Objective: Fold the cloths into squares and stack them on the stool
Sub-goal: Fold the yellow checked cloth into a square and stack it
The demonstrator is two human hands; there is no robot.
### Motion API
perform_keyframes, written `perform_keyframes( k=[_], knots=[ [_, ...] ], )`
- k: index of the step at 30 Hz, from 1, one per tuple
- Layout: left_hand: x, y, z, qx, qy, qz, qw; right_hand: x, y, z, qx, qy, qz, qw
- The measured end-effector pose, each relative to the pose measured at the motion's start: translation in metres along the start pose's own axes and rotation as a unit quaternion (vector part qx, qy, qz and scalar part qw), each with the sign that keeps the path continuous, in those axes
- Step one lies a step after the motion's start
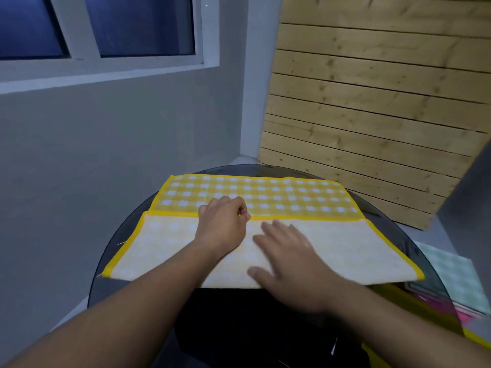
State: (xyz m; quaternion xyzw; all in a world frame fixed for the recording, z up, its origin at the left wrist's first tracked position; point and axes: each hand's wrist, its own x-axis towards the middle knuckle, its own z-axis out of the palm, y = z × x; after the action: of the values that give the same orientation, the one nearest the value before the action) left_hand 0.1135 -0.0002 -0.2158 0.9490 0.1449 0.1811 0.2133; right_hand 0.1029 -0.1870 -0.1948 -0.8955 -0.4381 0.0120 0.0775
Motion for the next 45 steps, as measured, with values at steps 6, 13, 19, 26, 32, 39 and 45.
perform_keyframes(
  k=[6,13,19,26,32,39,45],
  knots=[
    [-0.002,0.0,-0.002,0.0,-0.001,0.008,1.0,-0.014,-0.006,0.012,0.003,-0.064,0.022,0.998],
    [-0.002,0.001,-0.003,0.015,-0.003,0.014,1.0,-0.011,-0.006,0.014,-0.01,-0.075,0.02,0.997],
    [-0.017,0.004,-0.019,0.071,0.017,0.109,0.991,-0.01,-0.003,0.018,0.001,-0.064,0.024,0.998],
    [-0.096,0.003,-0.041,-0.001,-0.136,0.112,0.984,-0.009,-0.005,0.018,0.005,-0.074,0.034,0.997],
    [-0.12,-0.015,-0.056,0.131,-0.2,0.074,0.968,-0.008,-0.006,0.016,0.002,-0.082,0.039,0.996],
    [-0.119,-0.018,-0.057,0.161,-0.212,0.056,0.962,-0.008,-0.005,0.017,0.007,-0.082,0.043,0.996],
    [-0.122,-0.045,-0.076,0.177,-0.228,-0.001,0.957,-0.007,-0.004,0.018,-0.008,-0.084,0.044,0.995]
  ],
)
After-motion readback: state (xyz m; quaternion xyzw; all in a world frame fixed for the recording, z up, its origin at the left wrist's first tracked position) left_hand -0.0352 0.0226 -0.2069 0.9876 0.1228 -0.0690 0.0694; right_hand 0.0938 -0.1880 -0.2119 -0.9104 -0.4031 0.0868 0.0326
